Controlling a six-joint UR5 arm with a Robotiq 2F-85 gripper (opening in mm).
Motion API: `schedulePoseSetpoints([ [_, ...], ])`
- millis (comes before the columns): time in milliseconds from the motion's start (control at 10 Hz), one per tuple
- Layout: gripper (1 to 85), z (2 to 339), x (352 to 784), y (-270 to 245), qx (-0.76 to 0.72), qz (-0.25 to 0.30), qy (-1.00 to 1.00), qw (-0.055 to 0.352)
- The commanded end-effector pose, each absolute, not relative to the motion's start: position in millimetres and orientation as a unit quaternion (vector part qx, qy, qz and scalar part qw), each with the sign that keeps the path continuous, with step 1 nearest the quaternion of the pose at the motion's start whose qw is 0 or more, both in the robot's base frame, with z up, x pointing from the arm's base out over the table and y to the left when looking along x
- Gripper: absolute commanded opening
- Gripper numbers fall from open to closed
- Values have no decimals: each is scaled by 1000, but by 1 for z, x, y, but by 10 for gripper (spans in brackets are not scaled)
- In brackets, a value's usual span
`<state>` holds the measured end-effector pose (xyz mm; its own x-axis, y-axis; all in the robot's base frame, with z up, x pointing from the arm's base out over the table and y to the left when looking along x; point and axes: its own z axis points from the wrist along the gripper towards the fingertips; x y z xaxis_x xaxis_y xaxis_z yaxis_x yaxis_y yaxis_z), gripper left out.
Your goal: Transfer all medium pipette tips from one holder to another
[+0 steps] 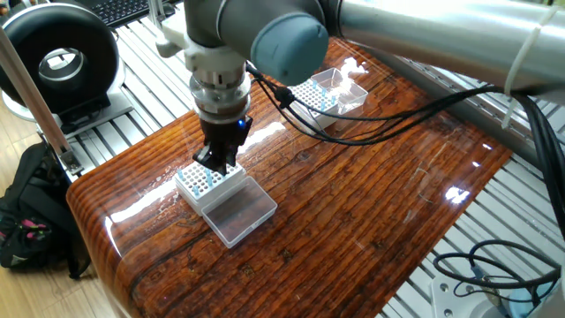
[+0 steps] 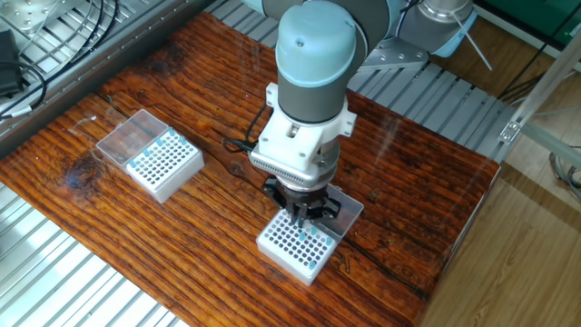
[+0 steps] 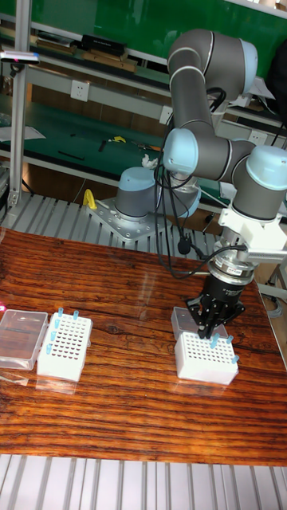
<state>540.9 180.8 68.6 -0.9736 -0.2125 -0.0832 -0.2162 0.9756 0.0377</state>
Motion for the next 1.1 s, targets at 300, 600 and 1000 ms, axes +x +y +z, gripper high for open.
schedulePoseSetpoints([
  [300, 133, 87, 541, 183, -101, 32, 994, 32],
  [600, 130, 95, 545, 181, -101, 33, 994, 30],
  [1000, 127, 114, 545, 182, -99, 39, 994, 23],
])
